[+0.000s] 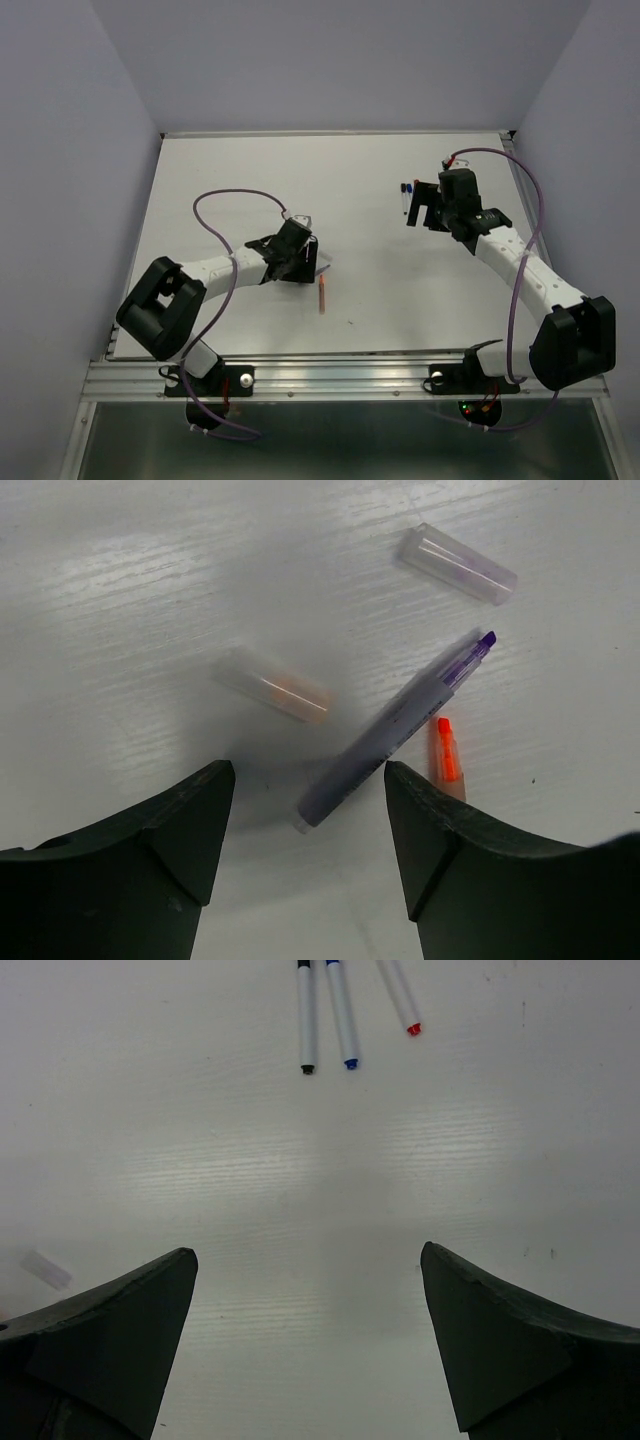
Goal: Insert the pens into the pen caps
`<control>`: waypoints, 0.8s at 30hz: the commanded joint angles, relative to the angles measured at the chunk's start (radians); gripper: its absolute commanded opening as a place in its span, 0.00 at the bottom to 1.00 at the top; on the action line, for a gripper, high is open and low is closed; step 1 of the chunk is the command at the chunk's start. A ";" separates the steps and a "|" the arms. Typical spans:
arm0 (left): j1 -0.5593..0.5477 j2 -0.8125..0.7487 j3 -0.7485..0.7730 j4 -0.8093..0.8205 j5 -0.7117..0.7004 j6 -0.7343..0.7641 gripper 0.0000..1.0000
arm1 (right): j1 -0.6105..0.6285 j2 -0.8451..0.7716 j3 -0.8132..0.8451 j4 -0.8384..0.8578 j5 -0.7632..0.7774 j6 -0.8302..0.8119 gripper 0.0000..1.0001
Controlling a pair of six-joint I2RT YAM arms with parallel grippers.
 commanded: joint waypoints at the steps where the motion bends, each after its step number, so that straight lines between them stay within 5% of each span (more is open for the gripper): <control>1: -0.024 0.009 0.048 -0.015 -0.052 0.030 0.72 | -0.008 -0.002 0.029 -0.005 -0.008 -0.015 1.00; 9: -0.062 0.014 0.059 -0.018 -0.051 0.048 0.66 | -0.008 0.000 0.026 -0.009 0.003 -0.013 1.00; 13: -0.066 0.061 0.084 -0.052 -0.071 0.047 0.53 | -0.008 -0.012 0.022 -0.012 0.006 -0.012 1.00; 24: -0.127 0.098 0.130 -0.090 -0.129 0.067 0.48 | -0.008 -0.023 0.016 -0.010 0.009 -0.009 1.00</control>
